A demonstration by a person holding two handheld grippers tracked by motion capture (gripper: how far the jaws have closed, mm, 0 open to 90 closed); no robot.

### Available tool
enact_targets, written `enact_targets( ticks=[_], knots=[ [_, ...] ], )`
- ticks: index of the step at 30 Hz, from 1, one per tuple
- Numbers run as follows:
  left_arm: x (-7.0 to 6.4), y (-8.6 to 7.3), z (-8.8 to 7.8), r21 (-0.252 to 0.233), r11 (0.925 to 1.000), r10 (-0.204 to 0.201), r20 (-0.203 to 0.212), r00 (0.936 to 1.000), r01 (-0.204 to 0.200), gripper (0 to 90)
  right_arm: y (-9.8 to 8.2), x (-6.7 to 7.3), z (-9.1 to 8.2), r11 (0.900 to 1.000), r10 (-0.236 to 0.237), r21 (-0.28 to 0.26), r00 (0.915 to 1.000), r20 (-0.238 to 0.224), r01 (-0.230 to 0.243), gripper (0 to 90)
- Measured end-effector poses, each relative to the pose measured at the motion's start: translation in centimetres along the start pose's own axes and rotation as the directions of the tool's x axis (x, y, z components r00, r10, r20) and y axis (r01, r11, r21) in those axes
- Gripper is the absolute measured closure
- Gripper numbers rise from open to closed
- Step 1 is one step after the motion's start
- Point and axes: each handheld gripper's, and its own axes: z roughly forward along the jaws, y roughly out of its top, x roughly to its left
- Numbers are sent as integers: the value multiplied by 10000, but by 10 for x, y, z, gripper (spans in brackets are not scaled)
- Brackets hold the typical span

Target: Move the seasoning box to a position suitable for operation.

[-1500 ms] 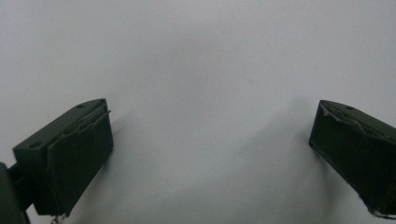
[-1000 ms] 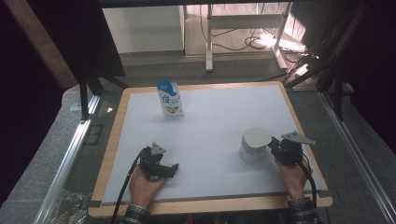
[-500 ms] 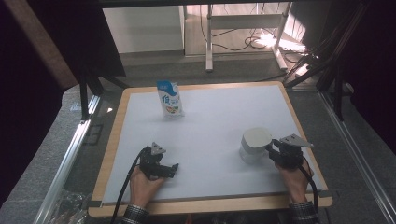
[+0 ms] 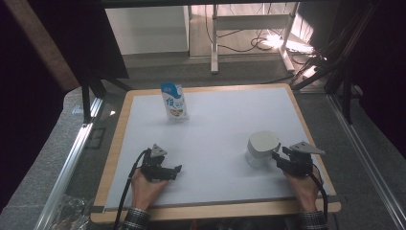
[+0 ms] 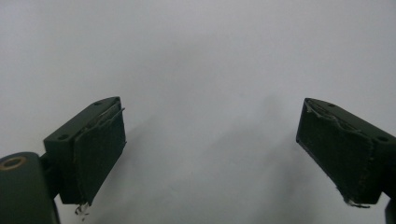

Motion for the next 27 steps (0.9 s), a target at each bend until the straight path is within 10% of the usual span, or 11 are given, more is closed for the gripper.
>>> enact_targets(
  ticks=[12, 27],
  knots=[
    [-7, -1, 10, 318, 9974, 655, -521, 9965, -639, 51, 9, -9, -22, 9996, 143, -204, 9910, -1332, -171, 663],
    [-5, -4, 15, 411, 9987, 328, -394, 9987, -312, 23, 37, -17, -32, 9999, -103, -37, 9924, -1228, 99, 886]
  ],
)
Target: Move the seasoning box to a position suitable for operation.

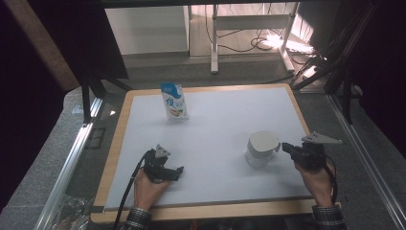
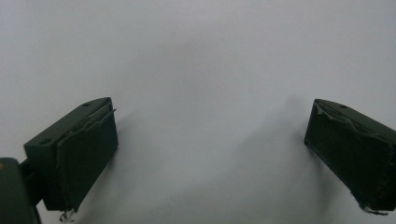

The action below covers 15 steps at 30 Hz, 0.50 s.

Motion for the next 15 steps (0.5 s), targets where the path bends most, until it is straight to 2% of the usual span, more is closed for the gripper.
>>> enact_targets(
  ticks=[10, 15],
  knots=[
    [0, 0, 0, 11, 10000, 80, -45, 10000, -80, 25, 25, -1, -2, 9995, -267, -166, 9994, -209, 264, 889],
    [-1, -1, 0, -25, 10000, 29, -51, 10000, -29, 25, 37, 0, -2, 9991, -378, -193, 9979, -517, 368, 891]
  ],
)
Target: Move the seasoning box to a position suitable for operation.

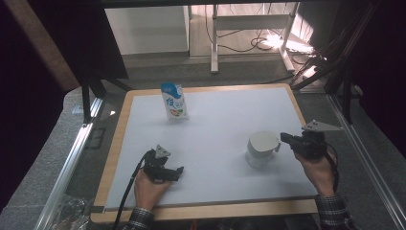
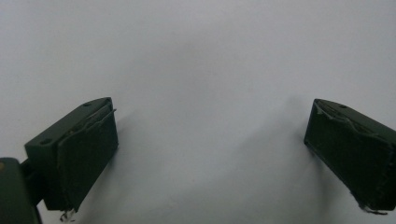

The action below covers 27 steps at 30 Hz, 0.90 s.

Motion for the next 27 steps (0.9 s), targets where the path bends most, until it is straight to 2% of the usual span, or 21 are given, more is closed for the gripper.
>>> enact_targets(
  ticks=[8, 15, 18, 22, 27],
  knots=[
    [0, 0, 0, -5, 10000, 0, 15, 10000, 0, 25, 9, 4, 7, 9999, -73, 98, 9993, -360, 77, 893],
    [0, 0, 0, -9, 10000, 30, 13, 10000, -30, 25, 12, 6, 10, 9997, -193, 162, 9989, -424, 200, 893],
    [0, 0, 0, -7, 10000, 27, 13, 10000, -27, 25, 12, 5, 8, 9998, -197, 90, 9993, -317, 200, 892],
    [0, 0, 0, -1, 10000, 1, 8, 10000, -1, 25, 8, 2, 0, 9998, -192, 28, 9998, 85, 192, 887],
    [0, 0, 0, 27, 10000, 36, 9, 10000, -36, 25, -9, -5, -5, 9998, 5, 205, 9993, 370, -12, 795]
  ],
)
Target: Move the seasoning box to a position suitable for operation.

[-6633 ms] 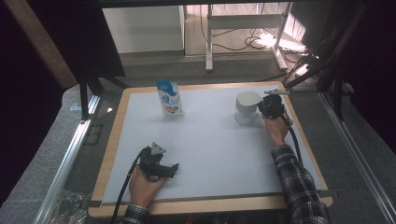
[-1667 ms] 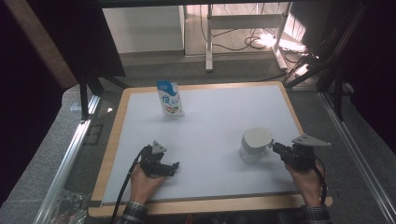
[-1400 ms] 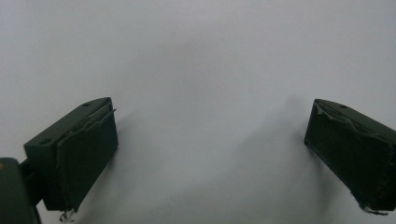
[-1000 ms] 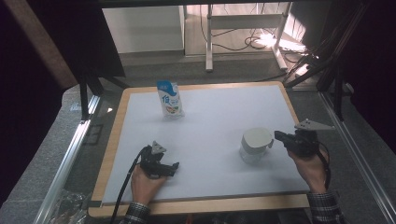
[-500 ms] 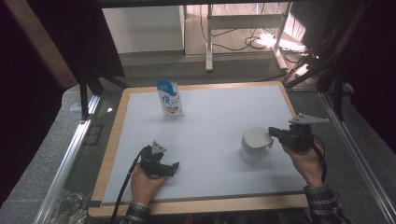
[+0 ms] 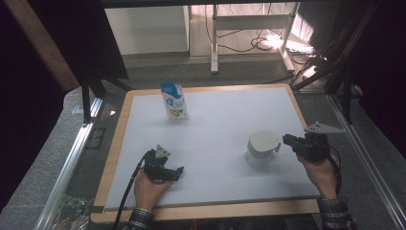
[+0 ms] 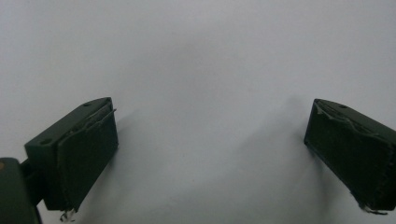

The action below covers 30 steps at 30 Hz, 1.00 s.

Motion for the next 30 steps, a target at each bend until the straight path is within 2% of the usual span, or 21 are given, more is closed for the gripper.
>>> enact_targets(
  ticks=[5, 6, 7, 8, 9, 11, 13, 14, 15, 17, 18, 19, 23, 26, 30],
  knots=[
    [0, 0, 0, 1, 10000, 2, 2, 10000, -2, 25, -22, -1, 12, 9989, -1, 467, 10000, 86, -3, 698],
    [0, 0, 0, -3, 10000, -1, -1, 10000, 1, 25, -29, 1, 20, 9975, -290, 652, 9994, 205, 277, 686],
    [0, 0, 0, -3, 10000, -1, -1, 10000, 1, 25, -29, 1, 20, 9975, -290, 652, 9994, 205, 277, 686],
    [0, 0, 0, -2, 10000, -1, 0, 10000, 1, 25, -33, 1, 29, 9965, -394, 739, 9991, 169, 380, 686],
    [0, 0, 0, -2, 10000, -1, 0, 10000, 1, 25, -33, 1, 29, 9965, -394, 739, 9991, 169, 380, 686],
    [0, 0, 0, -2, 10000, -2, 0, 10000, 2, 25, -33, 2, 40, 9971, -396, 657, 9992, -12, 395, 697],
    [0, 0, 0, -1, 10000, -2, 0, 10000, 2, 25, -31, 3, 43, 9969, -468, 637, 9989, 69, 463, 712],
    [0, 0, 0, -2, 10000, 0, -1, 10000, 0, 25, -30, 4, 47, 9962, -679, 571, 9970, 375, 657, 751],
    [0, 0, 0, -2, 10000, 0, -1, 10000, 0, 25, -30, 4, 47, 9962, -679, 571, 9970, 375, 657, 751],
    [0, 0, 0, -2, 10000, 1, 0, 10000, -1, 25, -30, 6, 51, 9960, -782, 482, 9940, 762, 747, 798],
    [0, 0, 0, -2, 10000, -1, 1, 10000, 1, 25, -30, 6, 51, 9960, -782, 482, 9940, 762, 747, 798],
    [0, 0, 0, -3, 10000, -2, 1, 10000, 2, 25, -29, 11, 53, 9950, -946, 404, 9902, 1026, 909, 818],
    [0, 0, 0, -5, 10000, -5, 3, 10000, 5, 25, -29, 19, 54, 9955, -937, 246, 9898, 1073, 916, 819],
    [0, 0, 0, -1, 10000, -3, 6, 10000, 3, 25, -27, 24, 57, 9970, -771, 191, 9907, 1124, 755, 817],
    [0, 0, 0, -4, 10000, -5, 4, 10000, 5, 25, -25, 33, 66, 9997, -233, 36, 9952, 948, 230, 816]
  ],
)
